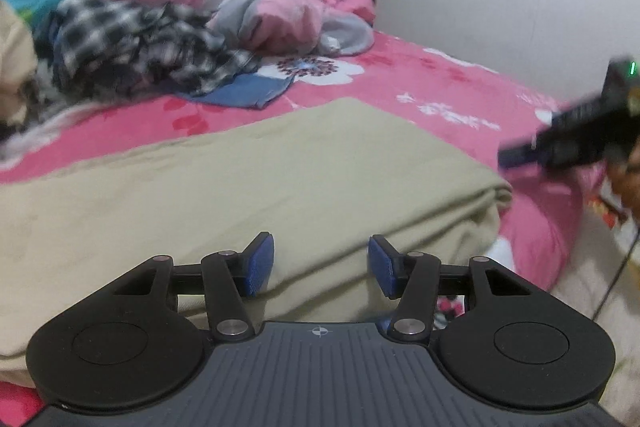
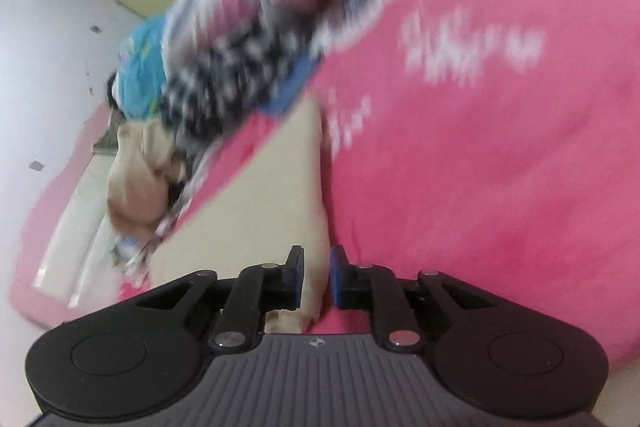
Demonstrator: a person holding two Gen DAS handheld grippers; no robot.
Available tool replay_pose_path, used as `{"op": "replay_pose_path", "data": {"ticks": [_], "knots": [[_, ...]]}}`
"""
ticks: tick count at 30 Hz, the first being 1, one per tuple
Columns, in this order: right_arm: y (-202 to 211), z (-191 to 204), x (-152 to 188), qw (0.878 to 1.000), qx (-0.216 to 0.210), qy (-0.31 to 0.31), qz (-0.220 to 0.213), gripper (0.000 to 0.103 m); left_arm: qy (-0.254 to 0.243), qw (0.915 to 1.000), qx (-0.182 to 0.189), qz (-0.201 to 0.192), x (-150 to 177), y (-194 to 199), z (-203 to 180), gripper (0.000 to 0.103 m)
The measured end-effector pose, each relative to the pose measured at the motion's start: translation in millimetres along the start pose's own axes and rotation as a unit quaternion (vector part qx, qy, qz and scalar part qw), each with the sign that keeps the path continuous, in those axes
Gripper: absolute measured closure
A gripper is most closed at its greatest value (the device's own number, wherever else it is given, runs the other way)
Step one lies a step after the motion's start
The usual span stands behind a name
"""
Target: Fold clothes
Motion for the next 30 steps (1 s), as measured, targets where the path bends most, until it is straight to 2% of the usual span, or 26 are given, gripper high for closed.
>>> {"op": "replay_pose_path", "data": {"ticks": [1, 4, 5, 7, 10, 15, 19, 23, 27, 30], "knots": [[9.8, 7.7, 0.5, 1.000, -0.002, 0.018, -0.015, 0.088, -0.019, 0.9998, -0.003, -0.001, 1.5, 2.8, -4.4, 0.050], [18.4, 37.2, 19.0, 0.997, -0.027, 0.072, -0.016, 0.088, -0.072, 0.9970, -0.027, -0.001, 9.7, 3.9, -17.4, 0.050], [17.4, 46.8, 29.0, 0.994, -0.023, 0.104, -0.014, 0.088, -0.090, 0.9953, -0.037, -0.001, 12.6, 3.6, -21.7, 0.050], [7.2, 66.5, 54.8, 0.984, -0.005, 0.176, -0.003, 0.088, -0.103, 0.9935, -0.049, -0.003, 16.1, 1.4, -25.6, 0.050], [-16.9, 88.8, 81.8, 0.968, 0.010, 0.249, 0.011, 0.088, -0.111, 0.9916, -0.065, -0.007, 12.5, -3.0, -27.5, 0.050], [-41.2, 100.6, 103.7, 0.963, 0.025, 0.266, 0.024, 0.088, -0.125, 0.9896, -0.070, -0.010, 6.1, -15.3, -27.4, 0.052], [-52.7, 105.6, 108.9, 0.950, 0.063, 0.306, 0.007, 0.088, -0.083, 0.9950, -0.051, -0.022, 2.4, -12.2, -22.1, 0.067], [-69.3, 109.4, 105.3, 0.936, 0.085, 0.342, -0.014, 0.089, -0.055, 0.9971, -0.040, -0.035, 0.1, -6.9, -17.8, 0.067], [-81.6, 103.1, 97.6, 0.946, 0.084, 0.310, -0.033, 0.089, -0.061, 0.9969, -0.036, -0.033, 4.6, -6.6, -20.4, 0.064], [-83.7, 110.8, 99.1, 0.947, 0.056, 0.311, -0.050, 0.089, -0.058, 0.9965, -0.045, -0.039, 3.3, -8.4, -19.7, 0.066]]}}
Point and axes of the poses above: each gripper's, at about its wrist camera, not at the fingertips, and y roughly against the way its jaws point, z to its left, x to its underside, the point moved 10 cm from there along -y, roughly the way its jaws point, and after that the axes turned 3 degrees about z, right-handed, at the moved point
